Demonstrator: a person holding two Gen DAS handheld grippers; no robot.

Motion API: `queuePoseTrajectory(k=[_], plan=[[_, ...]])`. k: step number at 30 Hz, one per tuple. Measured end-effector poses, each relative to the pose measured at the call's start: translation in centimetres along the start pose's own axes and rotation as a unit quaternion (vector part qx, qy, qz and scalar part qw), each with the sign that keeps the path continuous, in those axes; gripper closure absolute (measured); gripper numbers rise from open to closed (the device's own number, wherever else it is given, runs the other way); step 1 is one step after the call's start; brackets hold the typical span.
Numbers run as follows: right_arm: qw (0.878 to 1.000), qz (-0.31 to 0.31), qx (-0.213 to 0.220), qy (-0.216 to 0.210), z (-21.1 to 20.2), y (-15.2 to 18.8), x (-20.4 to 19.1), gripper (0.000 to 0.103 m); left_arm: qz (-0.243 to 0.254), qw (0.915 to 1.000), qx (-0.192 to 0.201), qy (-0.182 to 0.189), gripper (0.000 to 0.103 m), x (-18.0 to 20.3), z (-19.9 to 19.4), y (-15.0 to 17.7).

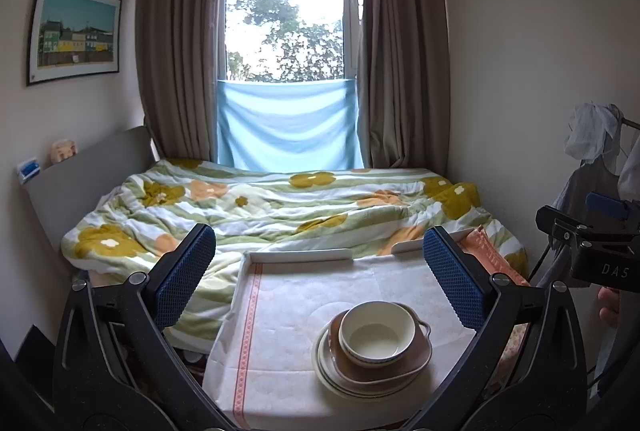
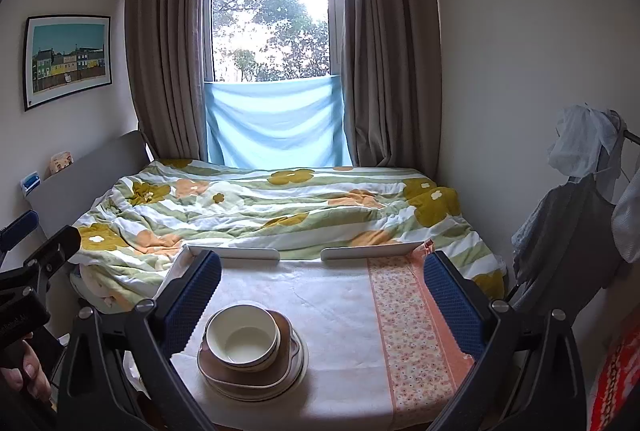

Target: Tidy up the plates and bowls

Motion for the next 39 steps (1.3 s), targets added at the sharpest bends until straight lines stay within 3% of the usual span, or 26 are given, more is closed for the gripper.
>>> queuePoseTrajectory(k=[39], plan=[[1.0,0.003,-0.007,0.008,0.8,0.3,0.8,0.002,-0.003,1.0,-0.008,-0.003,0.0,0.2,1.1,0.4]])
Point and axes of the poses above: each gripper's, at about its wrist camera, not at the fingertips, and z roughly the way its jaws point, x to its right, y to its underside, the point moved 4 cm from there along z, roughly the way its jaws point, and after that the axes turned 2 degrees about -z, right-handed, at the moved point
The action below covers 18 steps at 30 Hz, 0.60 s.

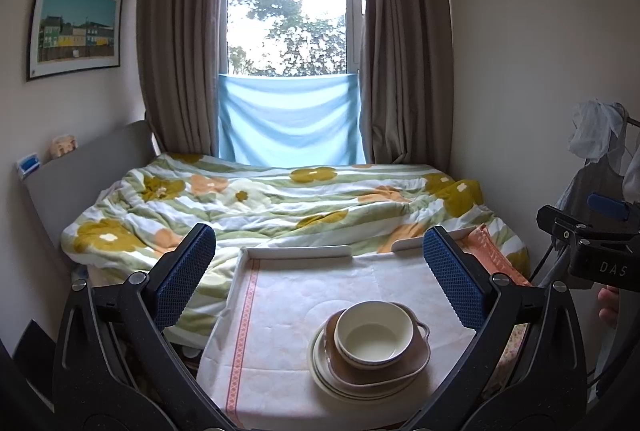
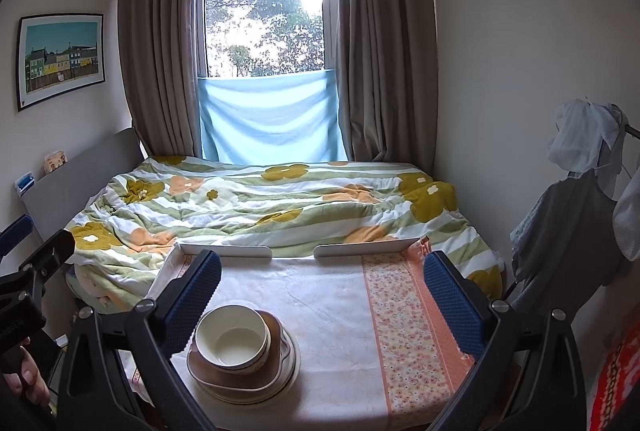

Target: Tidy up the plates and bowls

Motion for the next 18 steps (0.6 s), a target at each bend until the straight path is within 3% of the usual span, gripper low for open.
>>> queuePoseTrajectory(k=[8,18], plan=[[1.0,0.0,0.0,0.0,0.06,0.01,0.07,0.002,-0.003,1.0,0.008,0.004,0.0,0.47,-0.03,0.29],[1.0,0.0,-0.004,-0.004,0.57,-0.09,0.35,0.002,-0.012,0.9997,0.01,-0.021,0.0,0.5,0.28,0.6]])
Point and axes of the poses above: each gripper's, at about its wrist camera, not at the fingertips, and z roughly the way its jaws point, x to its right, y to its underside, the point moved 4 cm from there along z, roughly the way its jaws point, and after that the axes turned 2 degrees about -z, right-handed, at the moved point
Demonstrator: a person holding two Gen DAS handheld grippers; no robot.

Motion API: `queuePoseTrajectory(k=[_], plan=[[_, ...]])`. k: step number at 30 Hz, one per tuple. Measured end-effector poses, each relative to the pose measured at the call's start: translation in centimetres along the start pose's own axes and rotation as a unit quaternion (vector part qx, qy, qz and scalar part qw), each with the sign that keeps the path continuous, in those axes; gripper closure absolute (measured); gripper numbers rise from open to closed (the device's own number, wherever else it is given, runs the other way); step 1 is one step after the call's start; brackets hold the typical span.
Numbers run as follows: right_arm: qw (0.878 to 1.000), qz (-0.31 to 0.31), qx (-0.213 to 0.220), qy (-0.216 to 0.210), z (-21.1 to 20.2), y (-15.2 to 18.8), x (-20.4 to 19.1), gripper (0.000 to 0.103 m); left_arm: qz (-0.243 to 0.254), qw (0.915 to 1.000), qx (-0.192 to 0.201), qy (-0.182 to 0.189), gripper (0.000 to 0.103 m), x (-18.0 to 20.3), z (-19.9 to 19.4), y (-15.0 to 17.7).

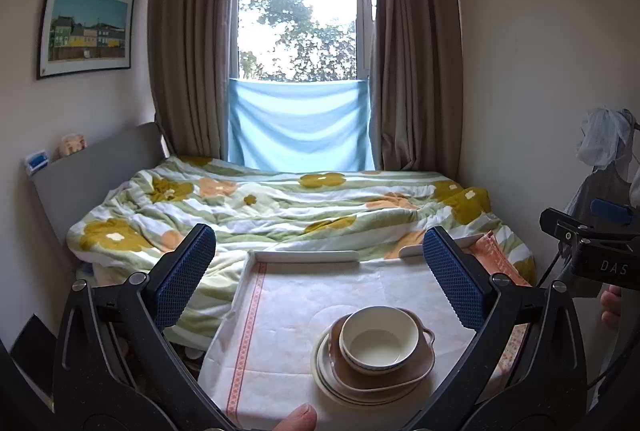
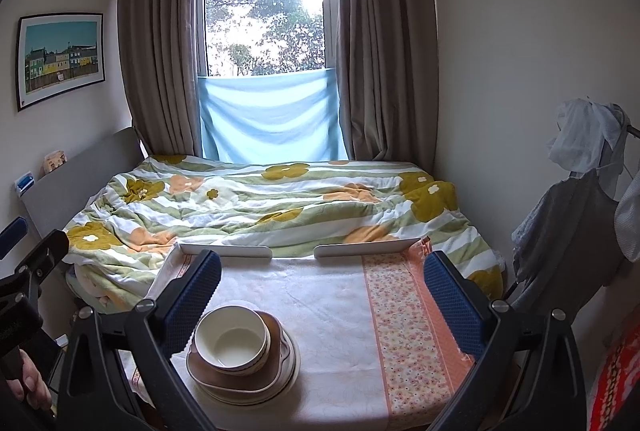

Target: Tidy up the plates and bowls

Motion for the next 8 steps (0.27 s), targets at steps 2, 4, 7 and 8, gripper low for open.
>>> queuePoseTrajectory(k=[2,4,7,8], plan=[[1.0,0.003,-0.005,-0.004,0.4,0.0,0.1,0.002,-0.003,1.0,-0.005,0.001,0.0,0.0,0.3,0.2],[1.0,0.003,-0.011,-0.004,1.0,0.0,0.2,0.002,-0.005,1.0,-0.004,-0.001,0.0,0.0,0.7,0.2],[1.0,0.0,-0.019,-0.006,1.8,0.1,0.3,0.002,-0.006,0.9999,-0.002,-0.011,0.0,0.0,1.2,0.2],[1.0,-0.002,-0.022,-0.006,2.1,0.1,0.4,0.002,-0.006,0.9999,-0.003,-0.014,0.0,0.0,1.4,0.2]])
Point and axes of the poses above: each gripper's, at about its wrist camera, not at the fingertips, and z roughly the way its jaws point, x to its right, y to its underside, the point moved 4 cm from there along z, roughly the way its jaws point, and after that the axes turned 2 degrees about -z, right-handed, at the moved point
